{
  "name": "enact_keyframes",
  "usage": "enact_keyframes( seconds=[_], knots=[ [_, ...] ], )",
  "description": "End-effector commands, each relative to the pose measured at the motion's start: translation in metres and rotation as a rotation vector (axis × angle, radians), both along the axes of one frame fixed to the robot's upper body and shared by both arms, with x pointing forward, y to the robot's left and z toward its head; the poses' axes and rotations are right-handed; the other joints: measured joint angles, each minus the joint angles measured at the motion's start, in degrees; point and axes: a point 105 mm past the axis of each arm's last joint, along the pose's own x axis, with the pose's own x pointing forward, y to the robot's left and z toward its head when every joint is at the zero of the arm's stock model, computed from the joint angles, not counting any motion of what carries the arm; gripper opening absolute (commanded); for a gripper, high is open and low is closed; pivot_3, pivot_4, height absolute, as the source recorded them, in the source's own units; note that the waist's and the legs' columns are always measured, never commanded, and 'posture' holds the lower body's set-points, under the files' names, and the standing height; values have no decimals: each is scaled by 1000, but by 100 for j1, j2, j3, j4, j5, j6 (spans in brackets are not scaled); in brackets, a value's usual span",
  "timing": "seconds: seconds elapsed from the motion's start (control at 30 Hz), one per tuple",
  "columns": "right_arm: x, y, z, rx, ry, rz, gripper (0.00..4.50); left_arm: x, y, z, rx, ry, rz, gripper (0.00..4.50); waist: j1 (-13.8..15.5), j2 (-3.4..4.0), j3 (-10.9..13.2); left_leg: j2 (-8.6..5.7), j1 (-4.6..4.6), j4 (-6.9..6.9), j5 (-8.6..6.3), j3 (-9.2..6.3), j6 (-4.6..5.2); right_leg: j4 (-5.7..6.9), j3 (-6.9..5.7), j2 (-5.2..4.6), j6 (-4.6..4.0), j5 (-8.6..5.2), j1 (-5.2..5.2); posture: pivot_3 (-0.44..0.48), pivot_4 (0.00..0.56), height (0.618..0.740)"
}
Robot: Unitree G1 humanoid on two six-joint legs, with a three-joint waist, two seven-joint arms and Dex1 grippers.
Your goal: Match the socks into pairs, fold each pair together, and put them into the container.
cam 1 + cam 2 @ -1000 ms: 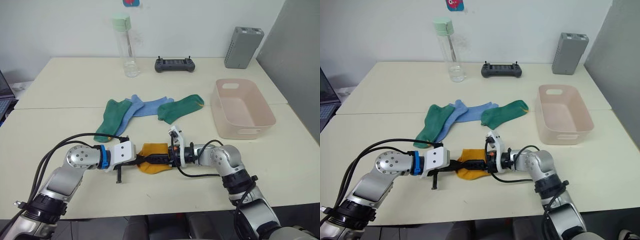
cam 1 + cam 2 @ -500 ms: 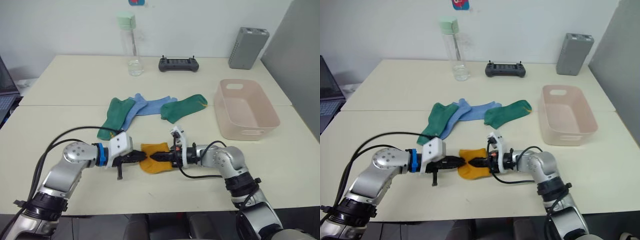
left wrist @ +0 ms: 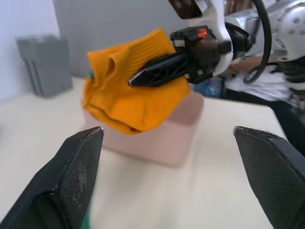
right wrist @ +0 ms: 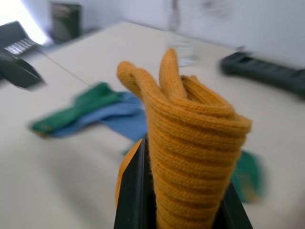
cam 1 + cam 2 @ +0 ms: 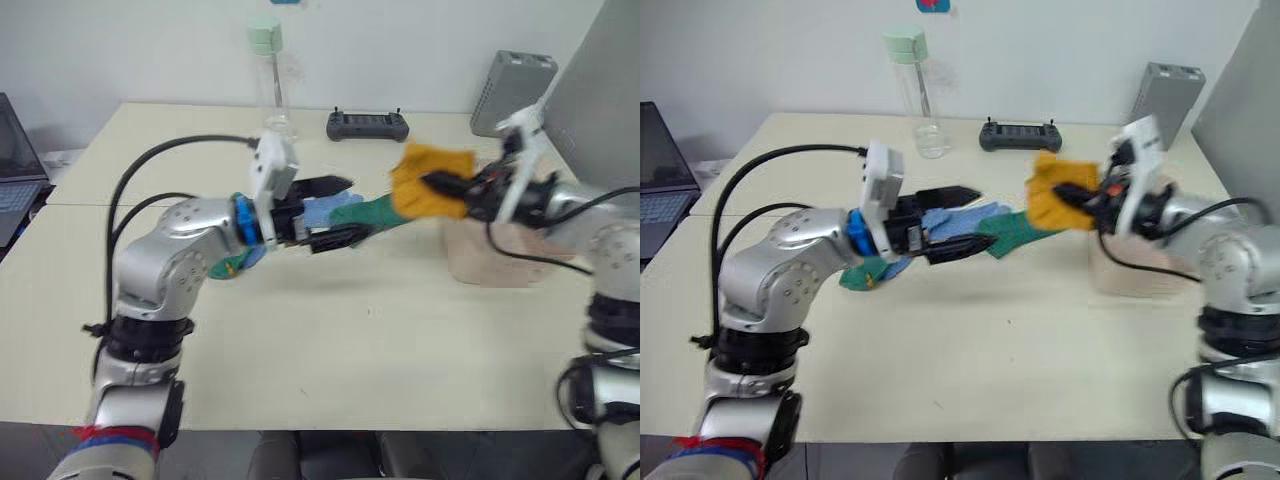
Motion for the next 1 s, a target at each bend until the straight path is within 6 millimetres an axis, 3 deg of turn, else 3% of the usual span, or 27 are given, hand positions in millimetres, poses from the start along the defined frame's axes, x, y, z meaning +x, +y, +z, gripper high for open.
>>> enact_keyframes(
  seconds=[0.03, 0.1, 0.17, 0.27, 0.43, 0.63, 0.67, 1.0],
  knots=[
    [7, -26, 20, -298, -226, -86, 0, 5, -22, 13, -56, -42, 31, 4437, -8, -1, 1, -3, 1, 3, 0, 4, 0, 0, 2, -3, 2, -1, 0, 0, 150, 740],
    [15, -45, 14, -500, -276, -127, 0, 8, -35, 17, -95, -28, 23, 4437, -13, -1, 2, -4, 1, 6, 0, 8, 0, 0, 7, -4, 4, -2, -1, 0, 150, 740],
    [29, -63, -7, -748, -295, -143, 0, 7, -49, 12, -81, -28, -2, 4437, -38, -1, 2, -5, 4, 8, 0, 10, 0, 2, 8, -6, 6, -2, -1, 0, 150, 740],
    [44, -77, -32, -987, -311, -115, 0, 5, -59, 5, -52, -36, -33, 4437, -90, 0, 3, -6, 15, 9, 1, 15, 0, 4, 14, -6, 7, -1, 4, 0, 150, 740],
    [58, -84, -67, -1123, -254, -25, 0, -1, -66, -4, -29, -29, -47, 4437, -159, 21, 16, -7, 15, 10, 2, 18, -2, 11, 20, -6, -4, 8, 4, 0, 150, 740],
    [62, -85, -86, -1147, -159, 71, 0, -5, -64, -6, -38, -14, -35, 4437, -140, 22, 17, -9, 15, 9, 2, 13, -2, 13, 14, -8, -17, 15, 8, 0, 150, 740],
    [62, -84, -89, -1153, -141, 97, 706, -5, -63, -7, -35, -12, -30, 4500, -138, 22, 17, -10, 15, 9, 2, 13, -2, 13, 14, -9, -17, 15, 9, 0, 150, 740],
    [49, -79, -73, -1166, -84, 219, 4116, -1, -50, -8, -19, -14, 3, 4500, -133, 23, 17, -11, 16, 14, 3, 8, -3, 16, 9, -11, -16, 16, 14, 0, 150, 740]
  ],
)
